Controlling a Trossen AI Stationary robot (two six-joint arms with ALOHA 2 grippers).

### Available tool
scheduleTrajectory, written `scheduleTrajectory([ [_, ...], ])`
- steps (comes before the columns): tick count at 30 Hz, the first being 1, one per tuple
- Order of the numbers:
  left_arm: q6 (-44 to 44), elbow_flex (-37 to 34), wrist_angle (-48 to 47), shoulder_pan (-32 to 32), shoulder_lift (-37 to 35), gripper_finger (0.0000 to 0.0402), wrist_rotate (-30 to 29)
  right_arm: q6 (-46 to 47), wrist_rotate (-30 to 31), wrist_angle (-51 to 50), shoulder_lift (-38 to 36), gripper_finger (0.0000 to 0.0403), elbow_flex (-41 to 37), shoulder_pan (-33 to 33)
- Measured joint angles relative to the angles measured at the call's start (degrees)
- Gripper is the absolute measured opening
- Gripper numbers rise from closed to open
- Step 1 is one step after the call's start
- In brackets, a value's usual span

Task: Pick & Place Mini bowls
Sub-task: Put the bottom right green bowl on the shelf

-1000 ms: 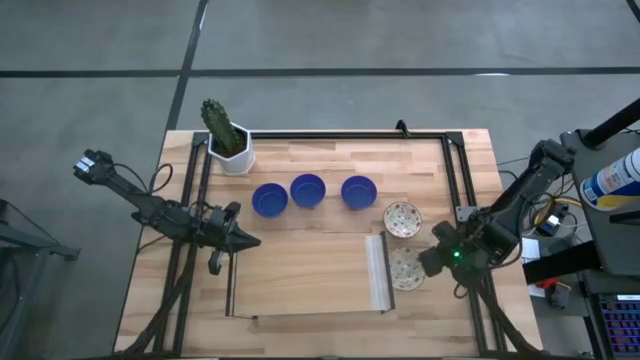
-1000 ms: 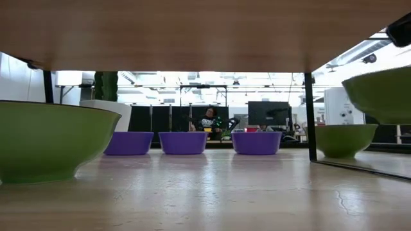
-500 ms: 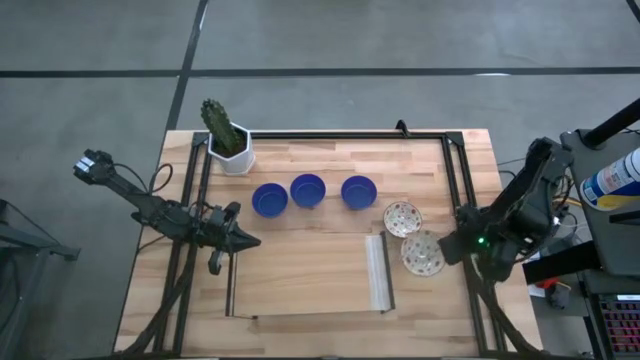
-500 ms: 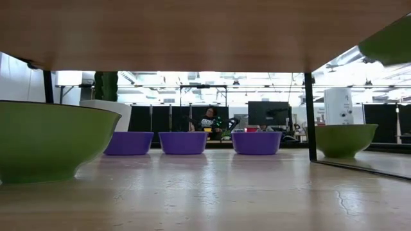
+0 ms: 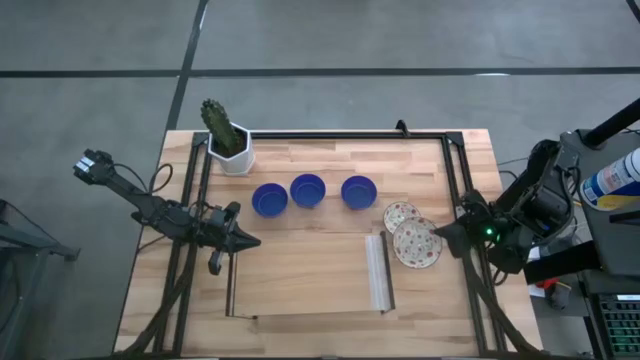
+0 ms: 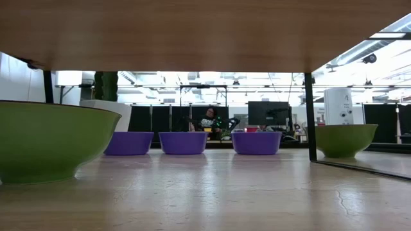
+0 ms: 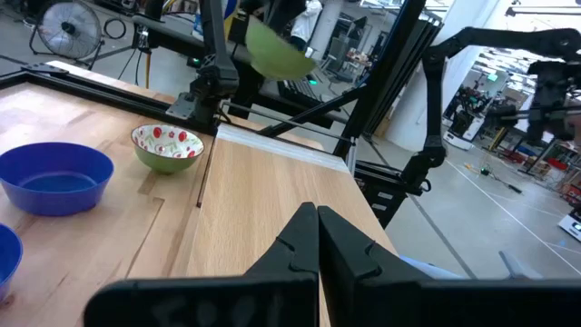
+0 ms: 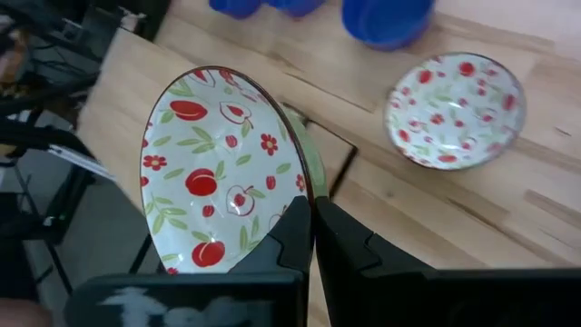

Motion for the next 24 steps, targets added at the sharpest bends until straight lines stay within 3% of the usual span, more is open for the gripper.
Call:
scheduleTrajectory([
  [5,0.0,0.0,0.0,0.0,0.0,0.0,0.0,-8.4,-0.9,3.8,4.0,0.0008,5.0,-4.2],
  [10,-0.1,0.0,0.0,0.0,0.0,0.0,0.0,-14.0,-6.1,5.0,8.5,0.0008,9.4,-8.9],
  [14,-0.1,0.0,0.0,0.0,0.0,0.0,0.0,-21.7,-10.0,12.8,11.6,0.0008,11.6,-12.6],
  [24,-0.5,0.0,0.0,-0.1,0.0,0.0,0.0,-32.4,-23.6,20.7,20.0,0.0008,12.5,-21.3],
])
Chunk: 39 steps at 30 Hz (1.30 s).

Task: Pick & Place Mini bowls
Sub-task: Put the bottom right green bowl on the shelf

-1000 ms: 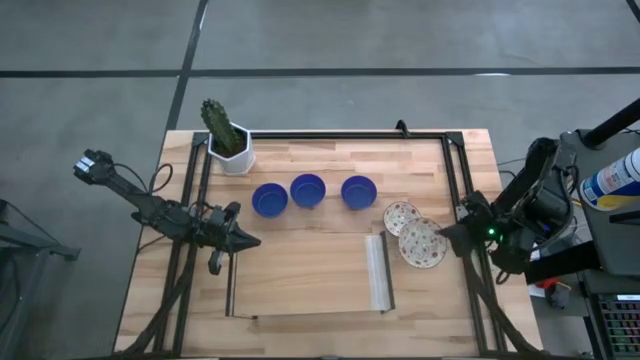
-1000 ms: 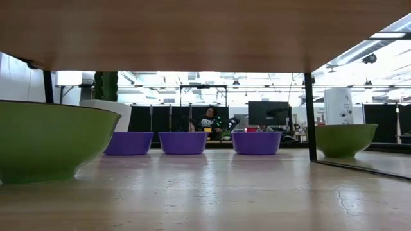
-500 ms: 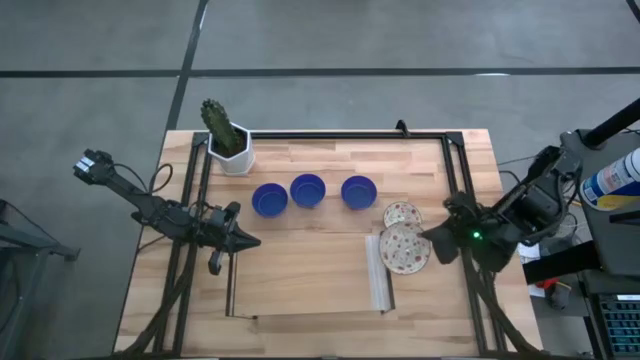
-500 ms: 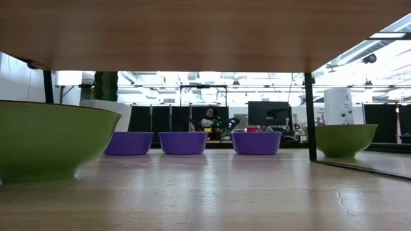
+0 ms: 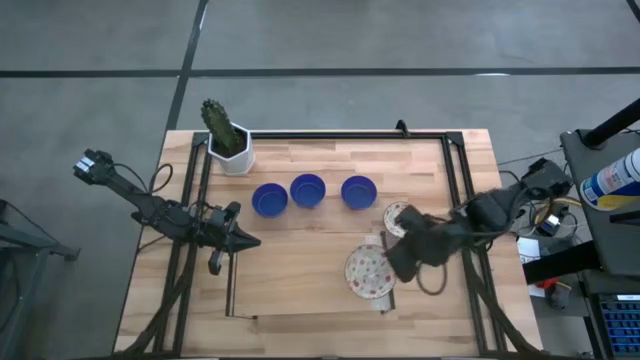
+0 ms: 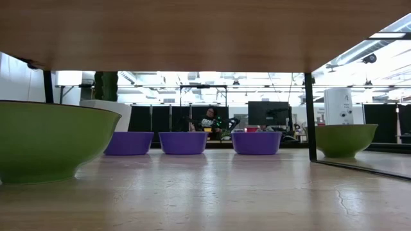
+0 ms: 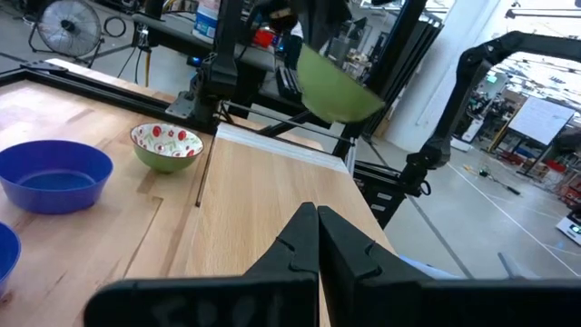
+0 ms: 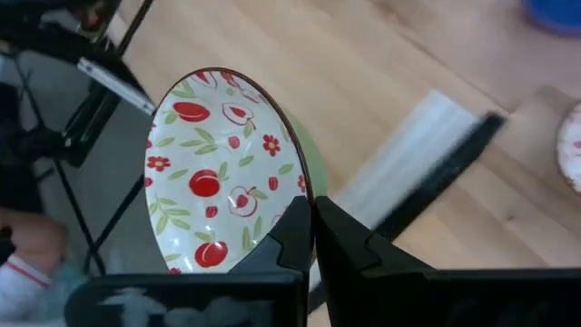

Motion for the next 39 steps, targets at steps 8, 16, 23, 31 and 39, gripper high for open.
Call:
scheduleTrajectory([
  [8,0.0,0.0,0.0,0.0,0.0,0.0,0.0,-5.9,-8.3,4.7,5.6,0.0008,0.0,-4.3],
  [16,-0.6,0.0,0.0,0.0,0.0,0.0,0.5,-7.6,-11.6,5.4,8.7,0.0008,-0.2,-5.9],
  [23,-1.0,0.0,0.0,0.0,0.0,0.0,1.2,-7.3,-10.7,4.1,8.7,0.0008,-0.8,-6.6],
  [31,-1.0,0.0,0.0,0.1,0.0,0.0,1.4,-6.6,-10.7,3.9,8.6,0.0008,-2.7,-7.2],
  [39,-1.0,0.0,0.0,0.1,0.0,0.0,1.5,-6.0,-10.9,4.0,8.1,0.0008,-4.6,-7.2],
])
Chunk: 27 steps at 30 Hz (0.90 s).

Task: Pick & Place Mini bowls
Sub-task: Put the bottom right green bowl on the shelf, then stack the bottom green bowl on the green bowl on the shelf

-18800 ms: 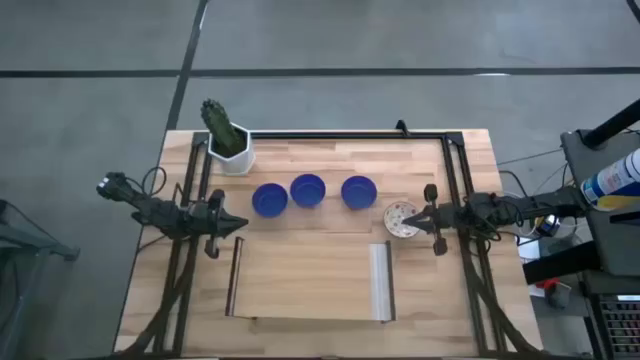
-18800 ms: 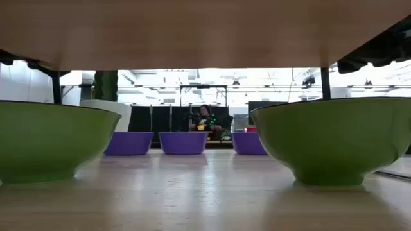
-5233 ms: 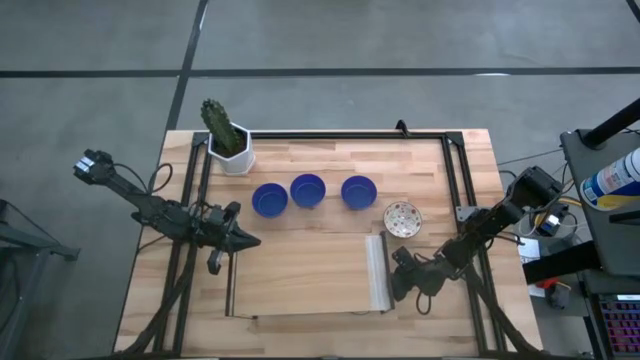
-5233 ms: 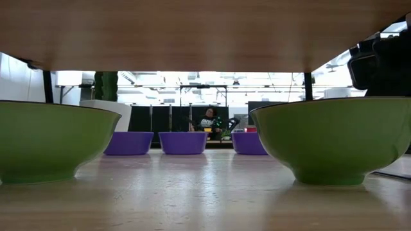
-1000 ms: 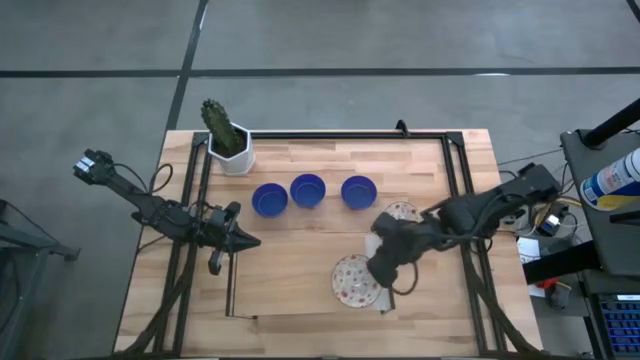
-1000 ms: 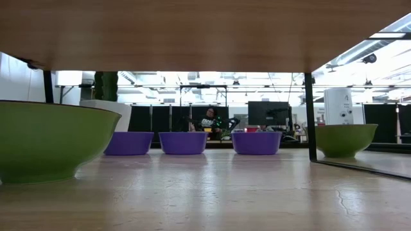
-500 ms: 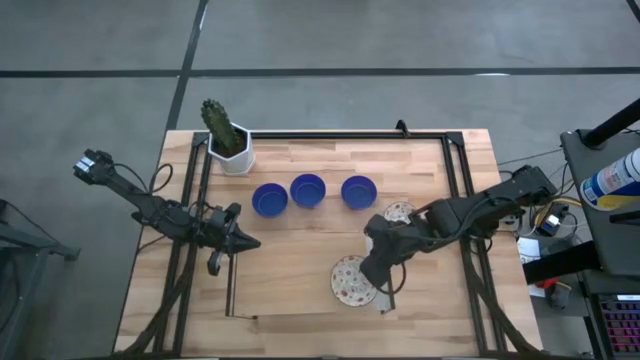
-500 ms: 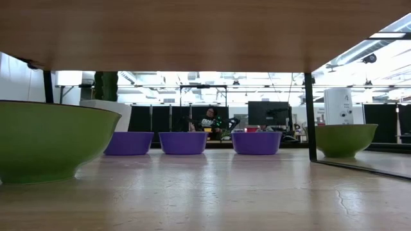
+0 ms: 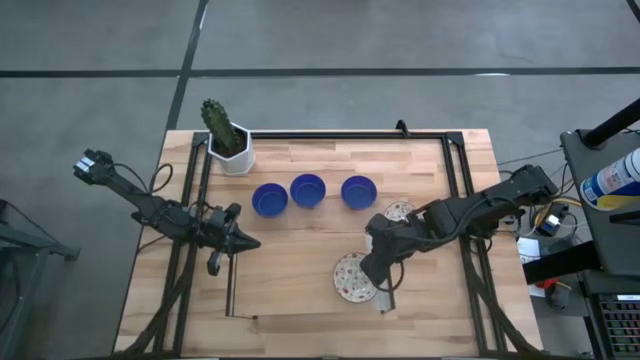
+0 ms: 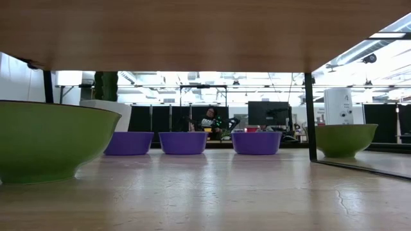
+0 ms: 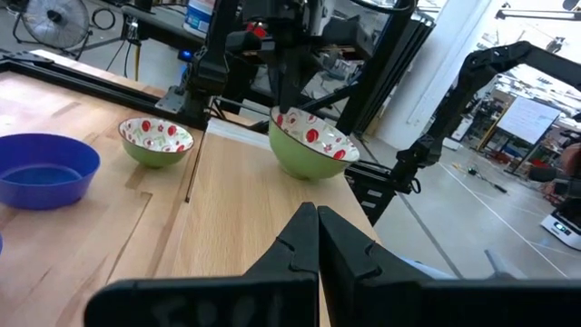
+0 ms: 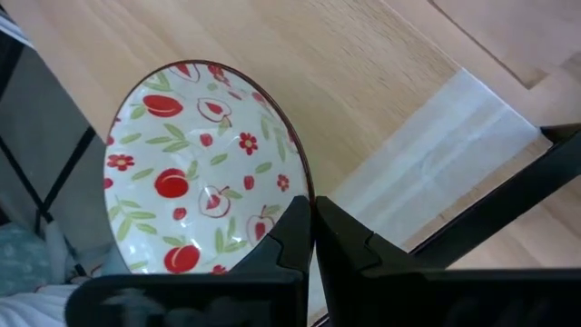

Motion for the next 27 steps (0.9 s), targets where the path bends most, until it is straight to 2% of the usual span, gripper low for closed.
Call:
scheduleTrajectory([
  [12,0.0,0.0,0.0,0.0,0.0,0.0,0.0,-0.7,0.3,-0.2,0.0,0.0011,0.0,0.0],
  [27,0.0,0.0,0.0,-0.1,0.0,0.0,0.0,-0.7,1.6,-0.5,-0.9,0.0096,-0.1,0.0],
])
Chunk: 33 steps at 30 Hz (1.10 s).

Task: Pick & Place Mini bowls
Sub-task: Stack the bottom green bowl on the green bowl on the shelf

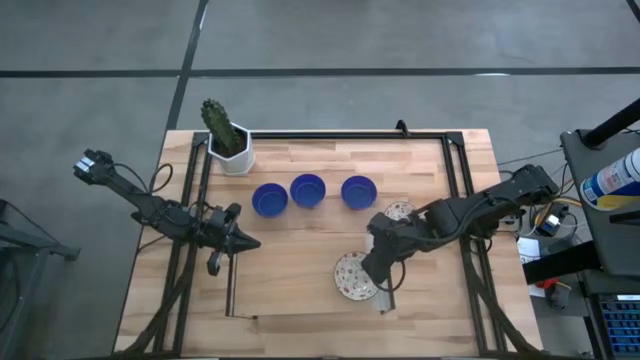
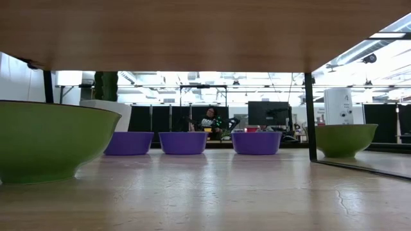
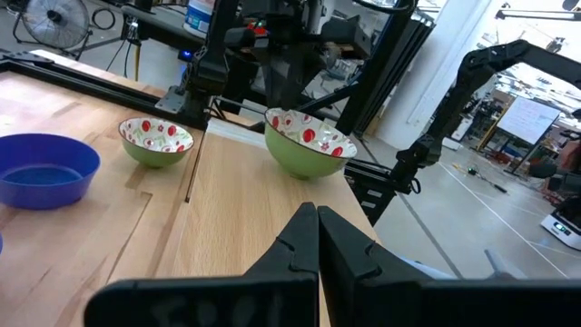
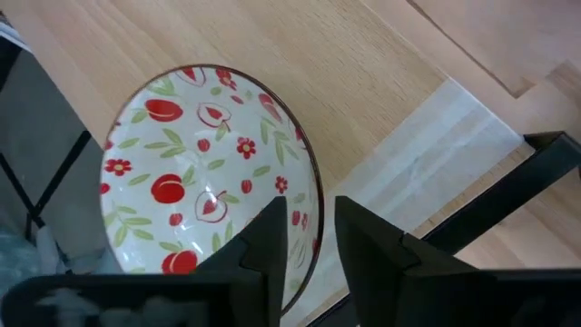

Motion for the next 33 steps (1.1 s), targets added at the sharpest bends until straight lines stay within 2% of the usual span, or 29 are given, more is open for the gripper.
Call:
scheduleTrajectory([
  [8,-0.1,0.0,0.0,0.0,0.0,0.0,0.0,-0.5,2.8,0.2,-3.5,0.0109,0.3,0.4],
  [18,-1.5,0.0,2.0,0.0,0.0,0.0,0.0,-8.7,15.7,0.5,-6.1,0.0109,0.3,3.7],
  [26,-3.7,1.2,5.2,0.0,0.1,0.0,1.4,-14.0,17.0,0.4,-6.1,0.0108,0.3,5.2],
  [29,-4.1,3.4,2.3,-0.4,0.7,0.0,1.5,-14.9,17.0,0.3,-6.1,0.0104,0.3,5.6],
  [33,-7.4,10.0,-7.9,-1.1,2.9,0.0,-0.6,-15.9,17.0,0.3,-6.1,0.0097,0.2,6.0],
])
